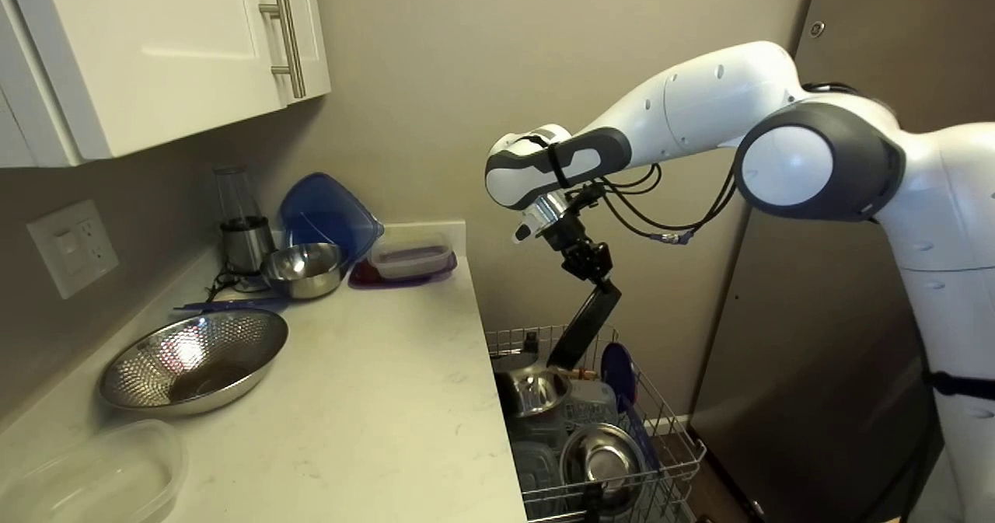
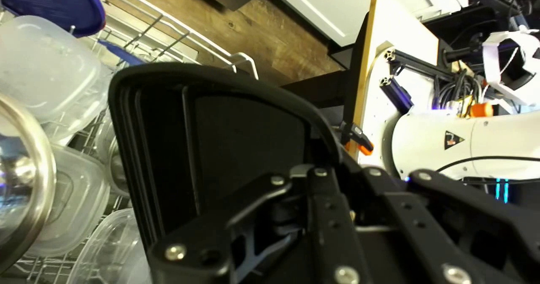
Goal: Pick up the black lunch box and place it upside down in the dishwasher tray
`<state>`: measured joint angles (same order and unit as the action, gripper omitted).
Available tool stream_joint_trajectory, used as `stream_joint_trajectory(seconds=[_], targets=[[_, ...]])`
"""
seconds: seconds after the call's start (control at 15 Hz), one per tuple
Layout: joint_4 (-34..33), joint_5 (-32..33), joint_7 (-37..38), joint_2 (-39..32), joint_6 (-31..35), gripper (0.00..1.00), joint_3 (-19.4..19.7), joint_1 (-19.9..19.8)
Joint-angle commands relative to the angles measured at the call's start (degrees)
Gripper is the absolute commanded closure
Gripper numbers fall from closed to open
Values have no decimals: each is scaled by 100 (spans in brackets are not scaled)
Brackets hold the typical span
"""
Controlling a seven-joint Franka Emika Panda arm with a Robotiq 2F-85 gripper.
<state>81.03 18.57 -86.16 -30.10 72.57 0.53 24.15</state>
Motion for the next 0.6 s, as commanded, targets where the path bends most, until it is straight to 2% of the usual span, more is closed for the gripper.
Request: stream_joint_trajectory(seconds=[0.0,0.33,0.53], targets=[[1338,352,-249,852,484,99,-624,-719],[2732,489,-125,1404,1763,99,-856,-1312],[3169,472,-108,1459,2431,99,-886,-1464]])
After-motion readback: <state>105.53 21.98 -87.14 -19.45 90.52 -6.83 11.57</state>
